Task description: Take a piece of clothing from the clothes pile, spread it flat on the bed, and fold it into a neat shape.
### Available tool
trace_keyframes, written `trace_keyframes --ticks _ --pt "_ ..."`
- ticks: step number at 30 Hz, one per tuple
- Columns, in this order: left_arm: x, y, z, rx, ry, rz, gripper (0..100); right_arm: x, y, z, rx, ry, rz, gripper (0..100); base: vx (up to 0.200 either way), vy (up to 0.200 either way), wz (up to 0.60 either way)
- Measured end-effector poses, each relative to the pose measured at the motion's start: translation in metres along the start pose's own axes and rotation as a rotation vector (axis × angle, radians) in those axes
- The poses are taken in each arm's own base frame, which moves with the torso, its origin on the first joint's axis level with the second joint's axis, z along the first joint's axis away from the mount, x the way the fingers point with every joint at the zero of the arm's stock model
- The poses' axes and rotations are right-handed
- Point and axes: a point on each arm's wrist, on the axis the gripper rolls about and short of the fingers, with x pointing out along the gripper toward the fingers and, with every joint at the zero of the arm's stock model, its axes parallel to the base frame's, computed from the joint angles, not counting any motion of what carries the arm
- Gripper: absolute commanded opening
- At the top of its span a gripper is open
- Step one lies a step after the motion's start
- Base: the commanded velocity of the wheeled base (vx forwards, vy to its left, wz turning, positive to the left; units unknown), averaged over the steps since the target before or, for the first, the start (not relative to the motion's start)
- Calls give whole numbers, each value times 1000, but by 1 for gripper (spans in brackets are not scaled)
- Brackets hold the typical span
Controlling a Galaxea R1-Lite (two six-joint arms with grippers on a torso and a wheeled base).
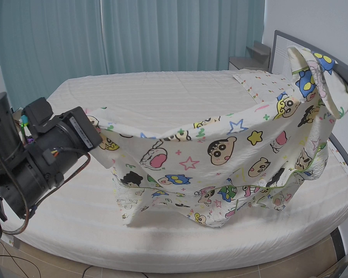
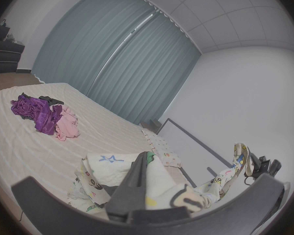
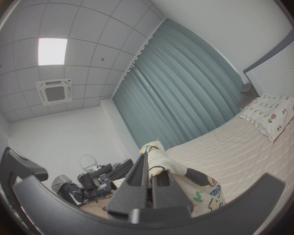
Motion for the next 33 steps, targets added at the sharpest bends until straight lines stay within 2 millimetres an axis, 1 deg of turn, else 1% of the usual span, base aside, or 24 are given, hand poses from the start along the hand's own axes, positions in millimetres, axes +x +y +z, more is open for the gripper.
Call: trace_keyframes --ticks 1,4,11,17,21,26,30,33 --pt "-4 0 2 -1 -7 -5 0 -3 2 1 -5 1 18 0 -200 0 0" --pt "-16 1 9 11 -32 -20 0 -13 10 3 -19 6 75 0 0 0 0" --pt "-49 6 23 101 -99 -55 0 -32 25 9 -46 1 174 0 0 0 0" --pt "-65 9 29 107 -125 -67 0 -38 28 10 -46 -2 186 0 0 0 0" --pt "-68 14 23 123 -85 -49 0 -36 25 7 -42 5 173 0 0 0 0" --pt "-67 23 9 144 -15 -11 0 -30 12 -3 -29 40 120 0 0 0 0" --pt "-59 30 -2 163 30 34 0 -25 0 -9 -22 64 66 0 0 0 0" --pt "-49 35 -10 175 60 75 0 -20 -10 -13 -16 82 23 0 0 0 0"
